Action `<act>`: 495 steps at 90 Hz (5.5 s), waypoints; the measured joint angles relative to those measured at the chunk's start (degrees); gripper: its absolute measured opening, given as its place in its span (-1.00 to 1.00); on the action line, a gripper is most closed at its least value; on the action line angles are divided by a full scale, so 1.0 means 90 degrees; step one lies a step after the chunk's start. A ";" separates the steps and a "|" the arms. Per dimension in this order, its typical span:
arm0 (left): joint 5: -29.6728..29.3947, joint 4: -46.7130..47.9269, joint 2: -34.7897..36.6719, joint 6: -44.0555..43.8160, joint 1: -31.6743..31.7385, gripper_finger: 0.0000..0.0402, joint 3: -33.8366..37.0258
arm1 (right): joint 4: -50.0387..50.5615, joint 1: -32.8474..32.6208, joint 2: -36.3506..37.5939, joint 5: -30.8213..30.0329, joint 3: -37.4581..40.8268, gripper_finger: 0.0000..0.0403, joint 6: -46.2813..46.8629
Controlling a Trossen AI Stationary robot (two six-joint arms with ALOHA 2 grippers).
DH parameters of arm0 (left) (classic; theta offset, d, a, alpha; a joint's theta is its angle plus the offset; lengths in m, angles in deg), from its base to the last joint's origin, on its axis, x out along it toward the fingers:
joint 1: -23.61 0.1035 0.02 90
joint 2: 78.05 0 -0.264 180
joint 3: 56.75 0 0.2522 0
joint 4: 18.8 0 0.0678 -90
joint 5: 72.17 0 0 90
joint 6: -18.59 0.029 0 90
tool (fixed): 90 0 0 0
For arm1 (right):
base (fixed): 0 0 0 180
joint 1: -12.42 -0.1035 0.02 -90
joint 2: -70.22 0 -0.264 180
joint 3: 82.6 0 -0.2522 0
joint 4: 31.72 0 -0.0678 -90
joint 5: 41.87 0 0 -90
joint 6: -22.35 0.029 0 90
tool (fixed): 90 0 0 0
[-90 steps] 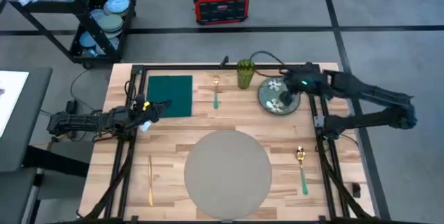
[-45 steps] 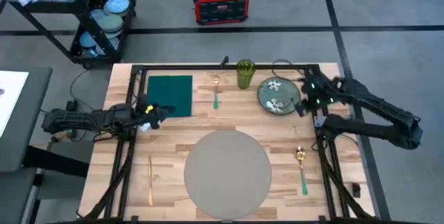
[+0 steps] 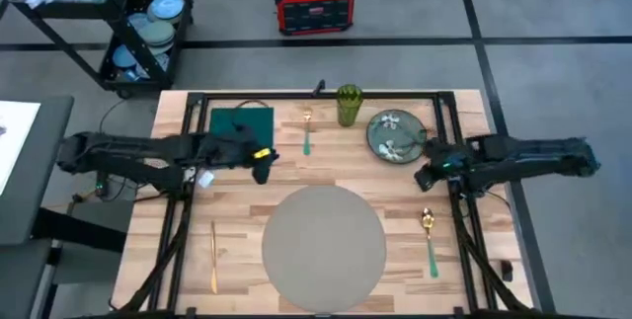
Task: Set table place
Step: Move the knife on the gray placemat
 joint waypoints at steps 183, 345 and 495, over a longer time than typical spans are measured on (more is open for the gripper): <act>0.0575 0.4981 0.0672 -0.7381 -0.7517 -0.98 -0.0199 | -0.2563 0.0134 -0.5835 0.1544 -0.5325 -1.00 -0.4772; 0.0622 0.0836 -0.1979 -0.5268 -0.3608 -1.00 0.1188 | -0.1156 -0.0160 -0.5339 0.0511 -0.5767 -1.00 -0.3702; 0.1002 0.1130 -0.3969 -0.1603 -0.1744 -1.00 -0.1594 | -0.1044 -0.0407 -0.5623 0.0650 -0.5762 -1.00 -0.3666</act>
